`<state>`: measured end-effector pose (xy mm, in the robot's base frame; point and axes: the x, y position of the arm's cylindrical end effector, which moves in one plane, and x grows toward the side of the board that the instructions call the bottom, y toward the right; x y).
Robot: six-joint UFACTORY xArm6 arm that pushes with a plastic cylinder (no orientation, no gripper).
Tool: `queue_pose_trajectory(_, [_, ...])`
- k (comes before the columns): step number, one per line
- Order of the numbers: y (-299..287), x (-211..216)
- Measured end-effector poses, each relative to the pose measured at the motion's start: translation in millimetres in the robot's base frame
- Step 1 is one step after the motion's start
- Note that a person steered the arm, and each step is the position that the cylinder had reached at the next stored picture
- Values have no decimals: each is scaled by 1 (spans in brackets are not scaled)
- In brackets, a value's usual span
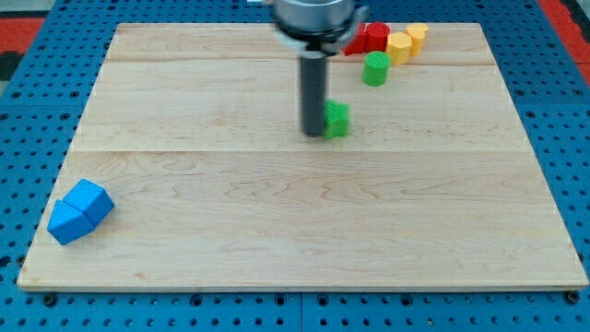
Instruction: Drag the green star close to green circle
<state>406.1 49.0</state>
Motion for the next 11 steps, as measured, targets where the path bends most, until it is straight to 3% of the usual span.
queue_pose_trajectory(5, [126, -37])
queue_pose_trajectory(6, [67, -73])
queue_pose_trajectory(7, [107, -31])
queue_pose_trajectory(8, [55, -2])
queue_pose_trajectory(9, [27, -44])
queue_pose_trajectory(10, [37, -78])
queue_pose_trajectory(11, [44, -82])
